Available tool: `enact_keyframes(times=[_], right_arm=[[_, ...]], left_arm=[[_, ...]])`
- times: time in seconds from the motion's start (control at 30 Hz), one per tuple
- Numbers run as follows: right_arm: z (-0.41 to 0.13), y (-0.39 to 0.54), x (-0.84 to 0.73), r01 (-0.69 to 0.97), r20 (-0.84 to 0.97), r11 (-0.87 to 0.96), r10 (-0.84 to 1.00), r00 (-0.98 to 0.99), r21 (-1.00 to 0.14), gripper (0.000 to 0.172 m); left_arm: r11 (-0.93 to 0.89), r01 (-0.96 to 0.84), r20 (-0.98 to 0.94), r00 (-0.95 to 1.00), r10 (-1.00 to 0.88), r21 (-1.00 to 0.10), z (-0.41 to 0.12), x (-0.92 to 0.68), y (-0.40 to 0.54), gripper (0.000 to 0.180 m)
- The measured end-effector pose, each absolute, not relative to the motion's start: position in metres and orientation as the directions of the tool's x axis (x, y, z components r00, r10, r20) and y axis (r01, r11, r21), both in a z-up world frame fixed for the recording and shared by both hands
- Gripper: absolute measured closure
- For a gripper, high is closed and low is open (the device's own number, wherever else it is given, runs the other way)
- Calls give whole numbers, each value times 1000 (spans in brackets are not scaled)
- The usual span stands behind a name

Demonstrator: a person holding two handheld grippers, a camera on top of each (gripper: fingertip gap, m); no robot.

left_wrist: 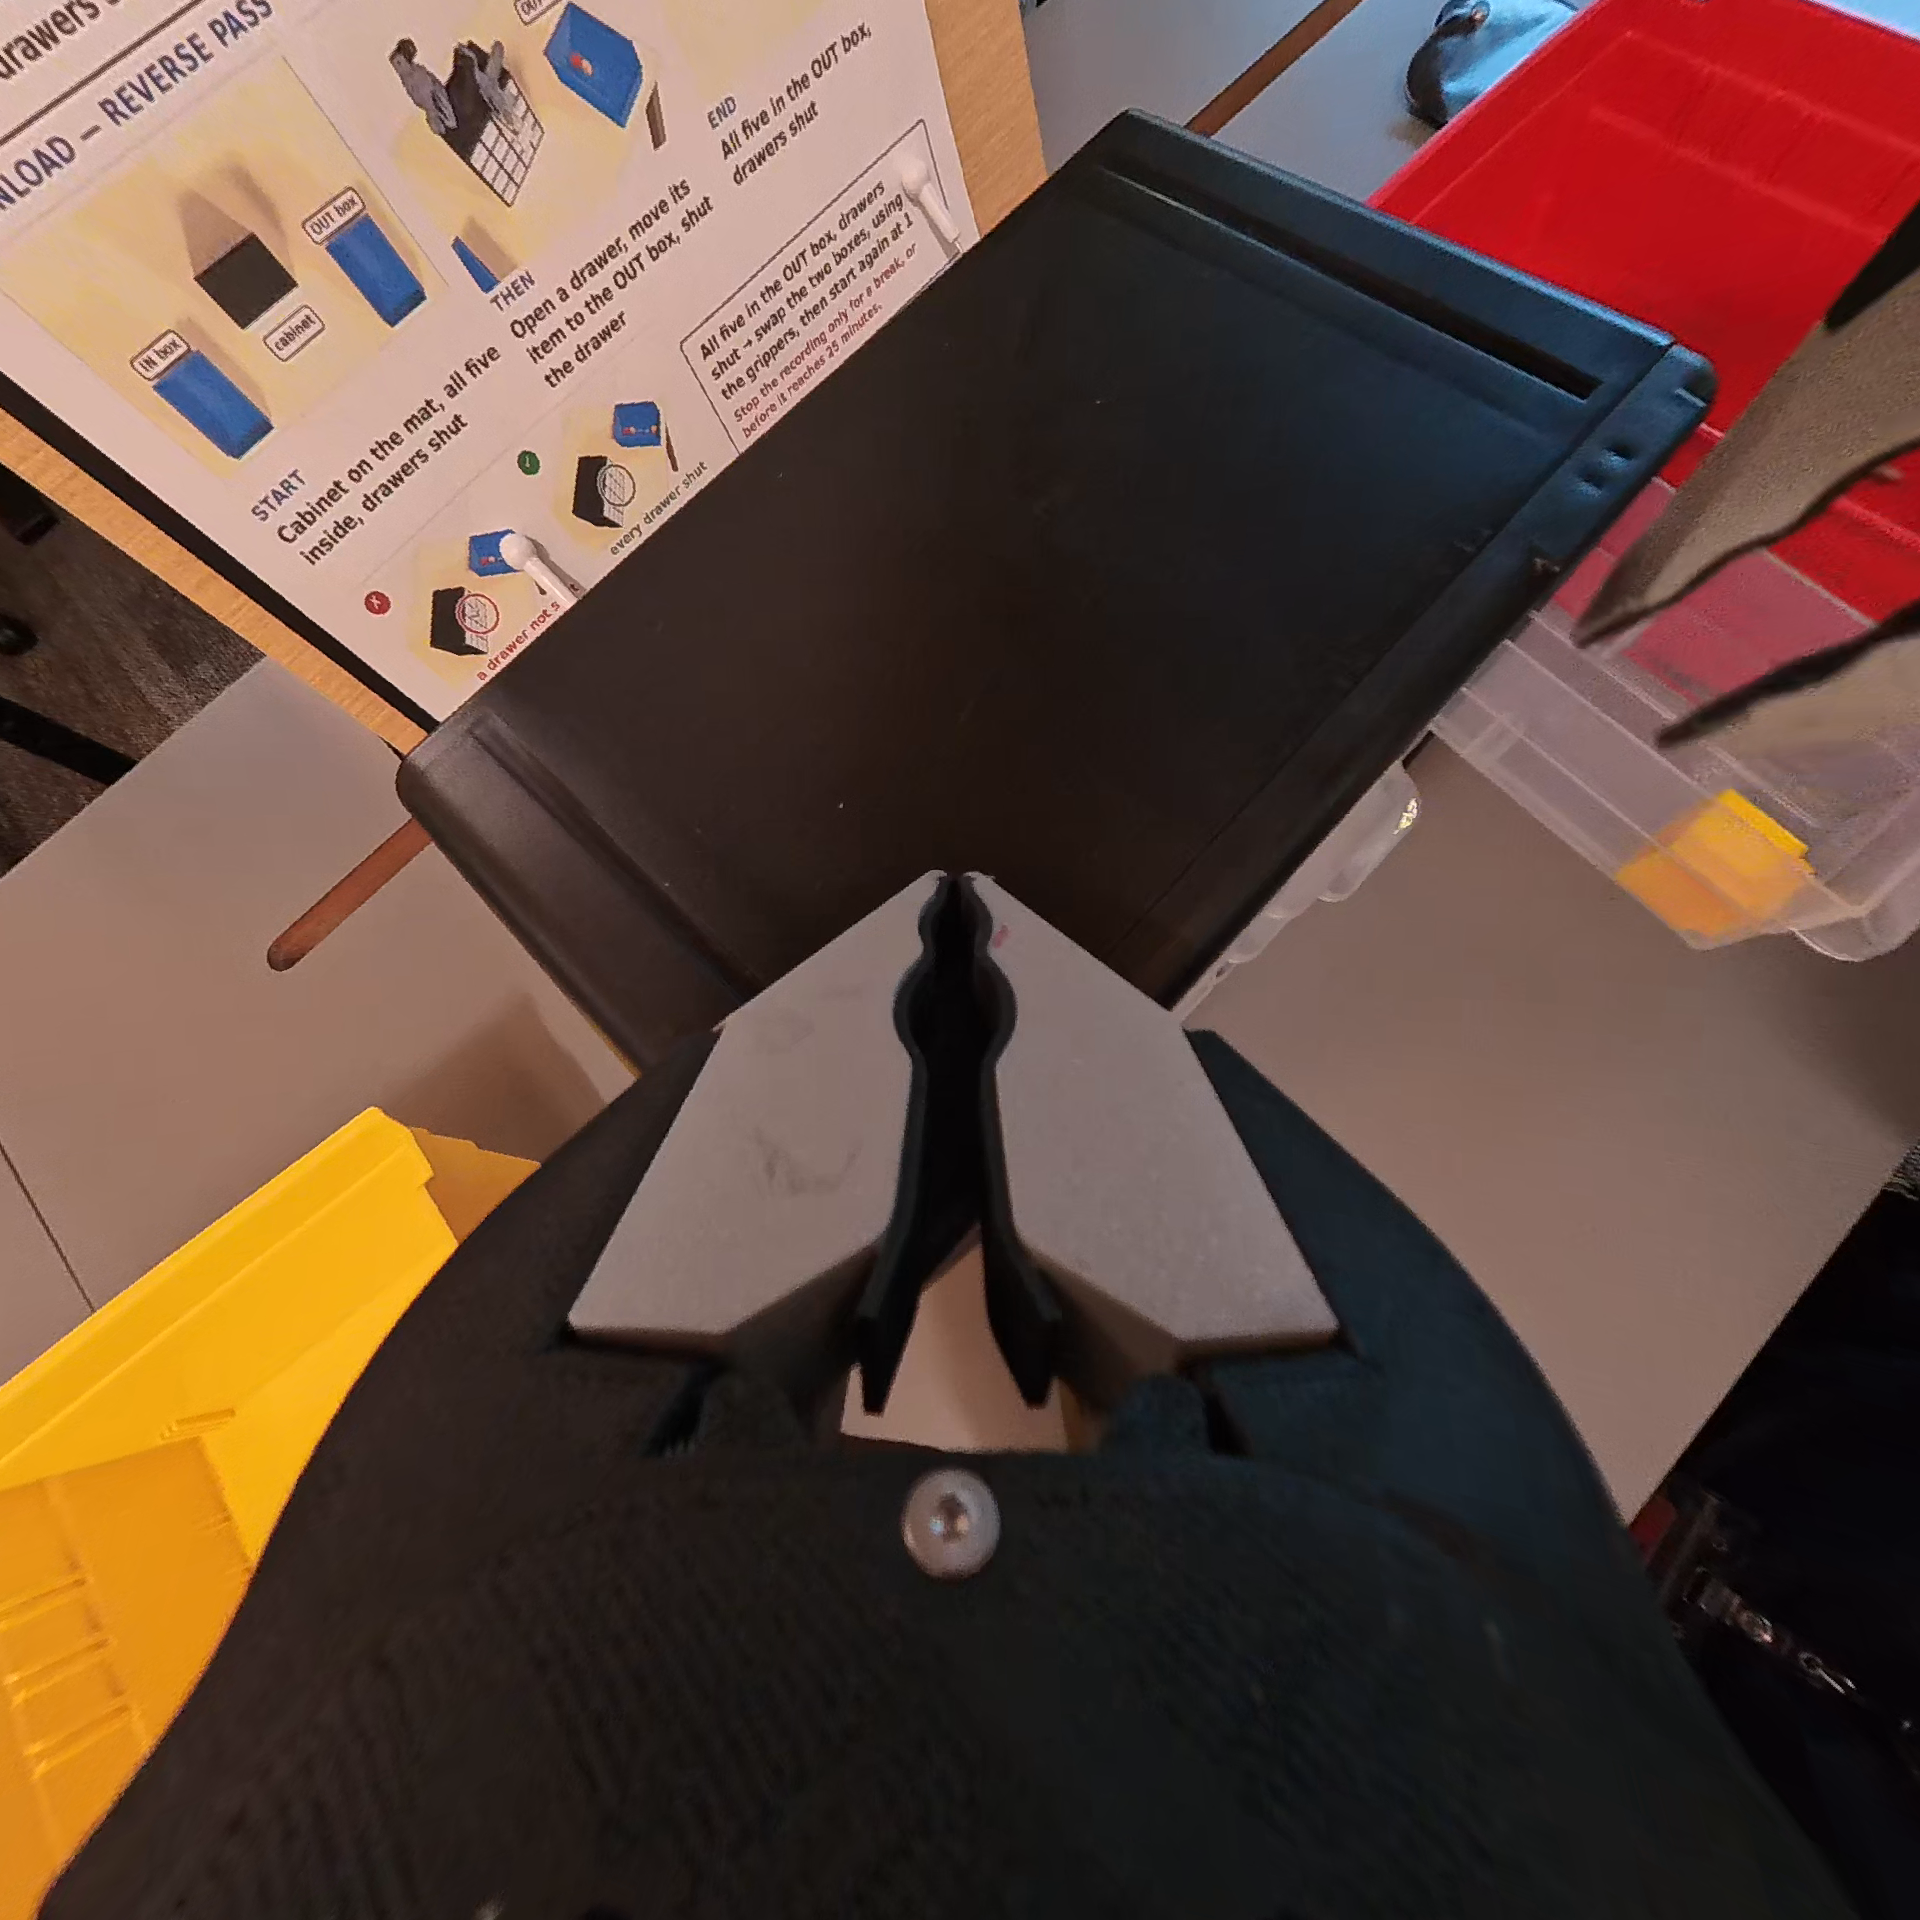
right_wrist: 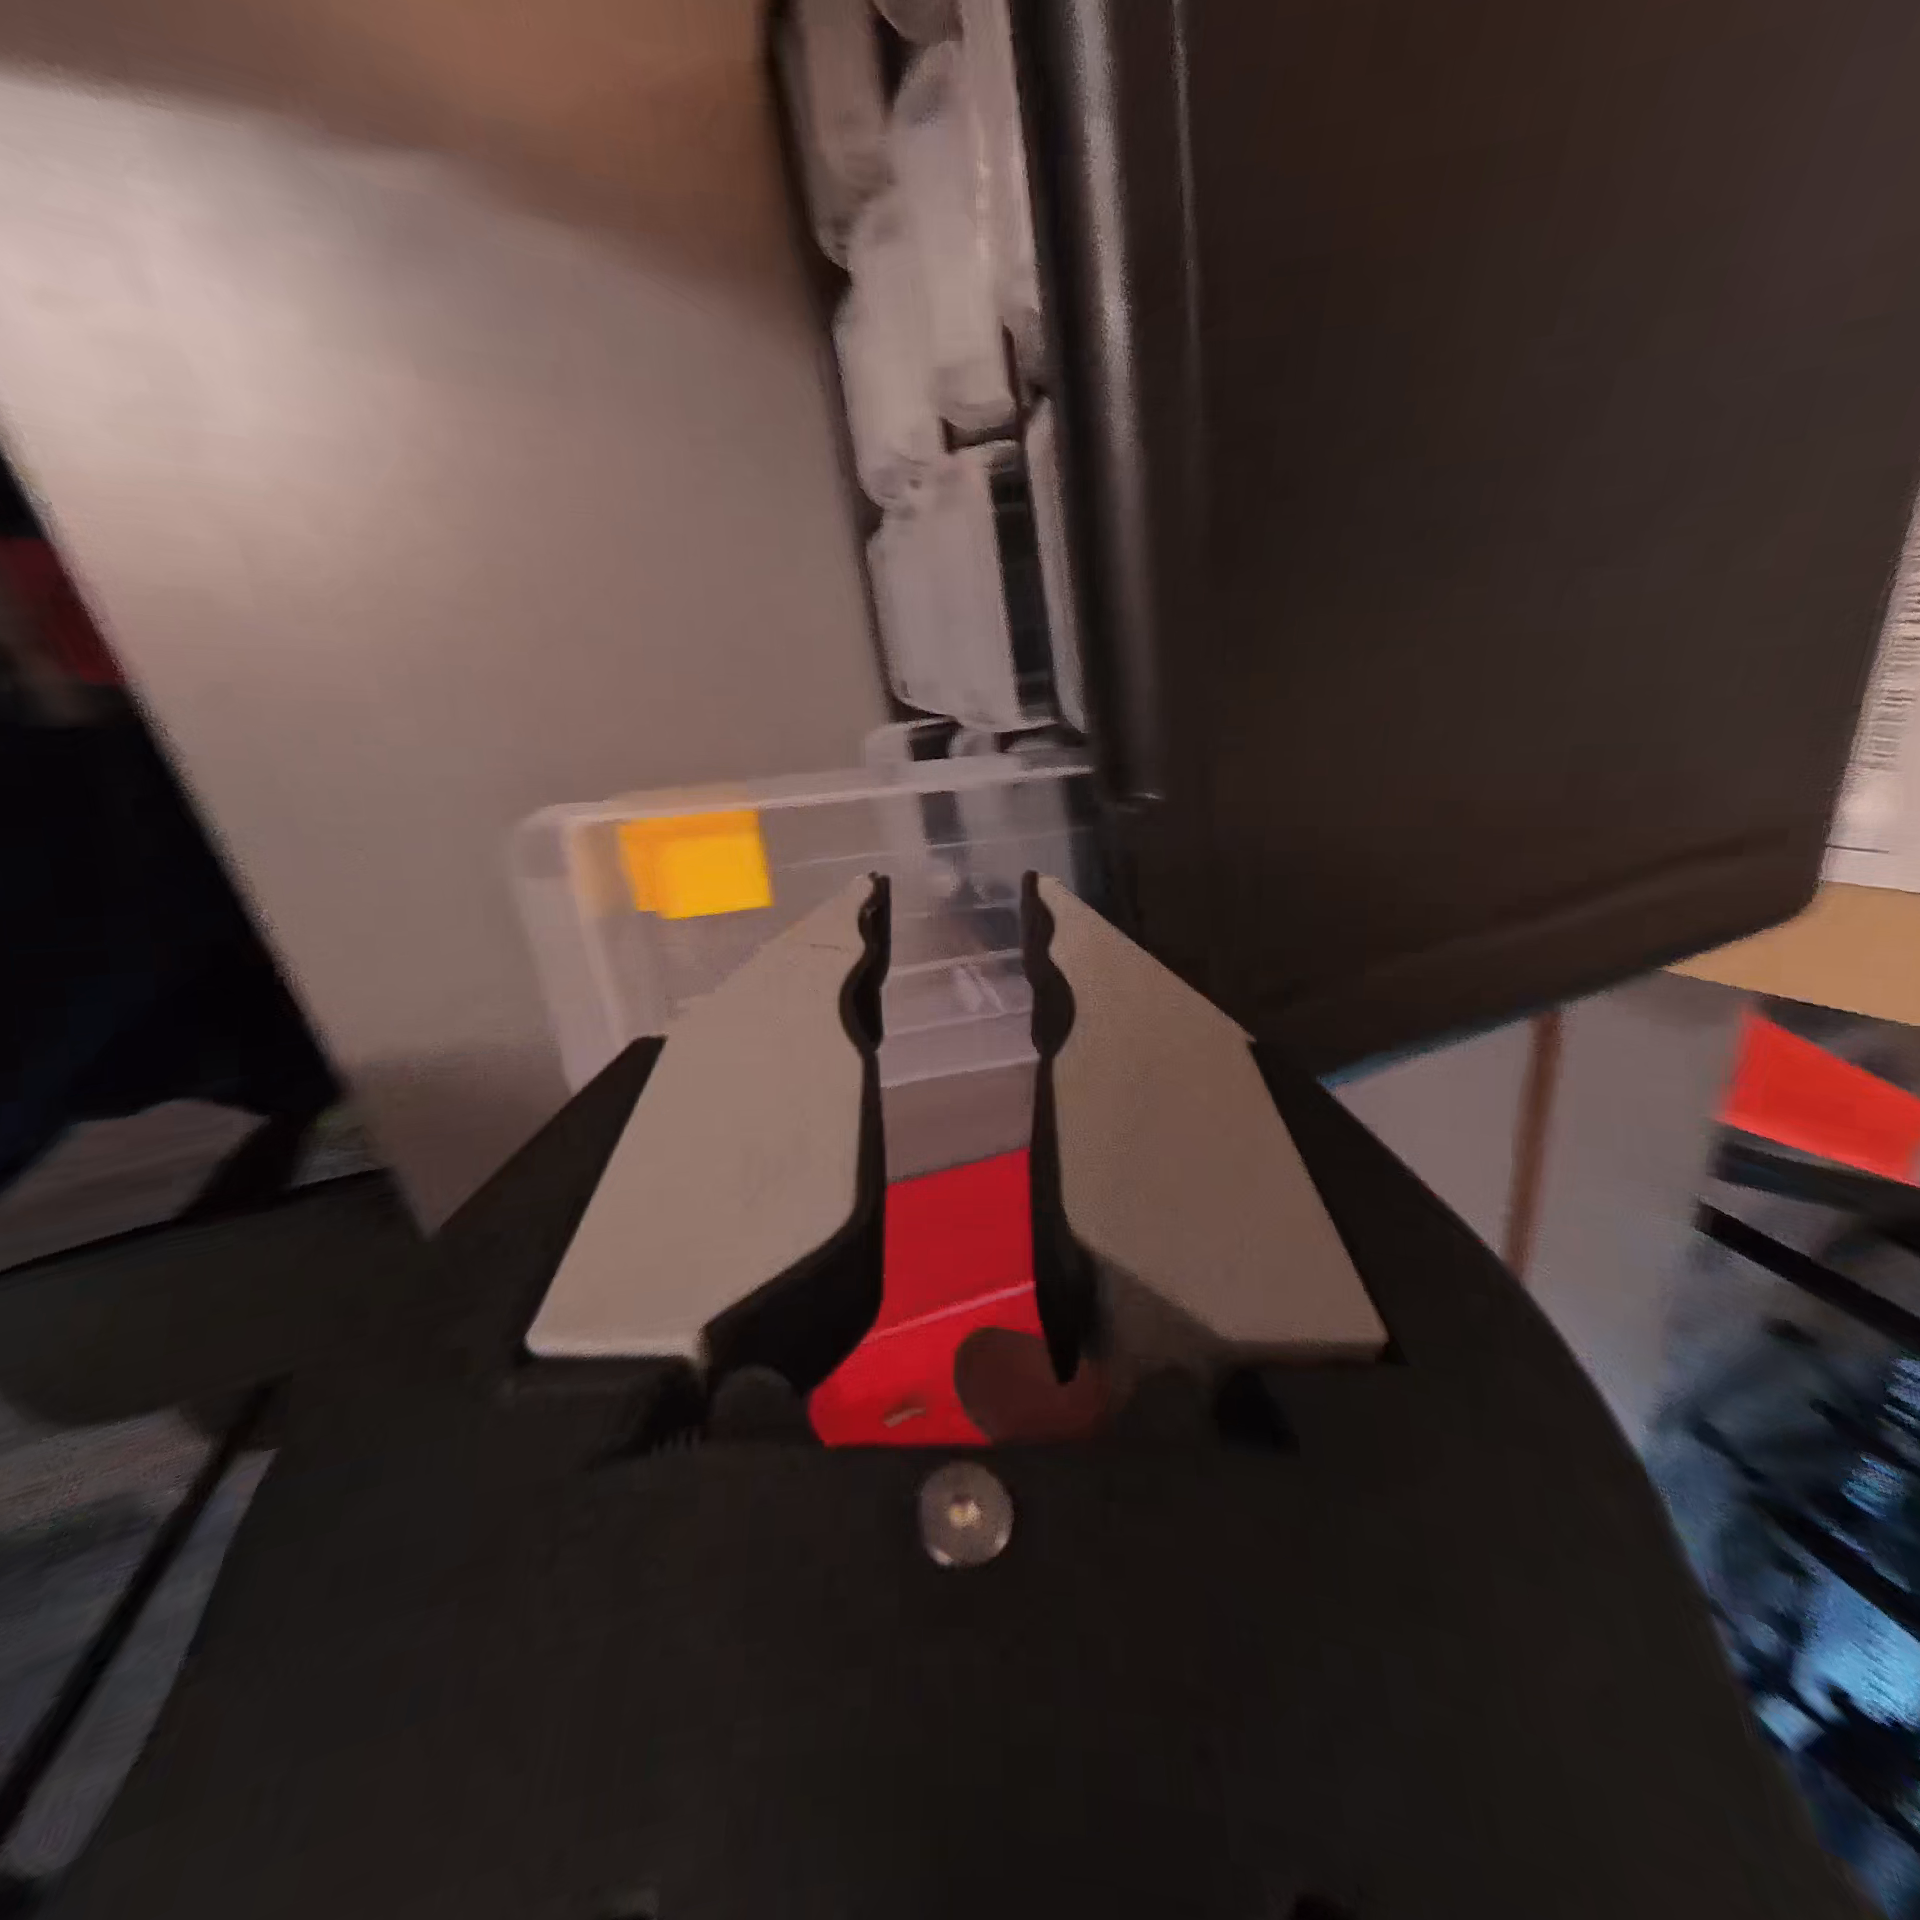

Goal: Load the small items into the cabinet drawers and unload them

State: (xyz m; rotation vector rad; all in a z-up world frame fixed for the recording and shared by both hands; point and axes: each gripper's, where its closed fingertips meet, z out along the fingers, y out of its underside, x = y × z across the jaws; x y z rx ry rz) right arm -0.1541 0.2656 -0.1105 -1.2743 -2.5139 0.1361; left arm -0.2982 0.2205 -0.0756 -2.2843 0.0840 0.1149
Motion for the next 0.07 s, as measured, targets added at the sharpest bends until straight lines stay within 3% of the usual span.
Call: enact_keyframes(times=[0.07], right_arm=[[-112, 269, -153, 765, 279, 612, 784, -554, -203, 146]], left_arm=[[-655, -99, -111, 994, -24, -749, -76, -298, 221, 180]])
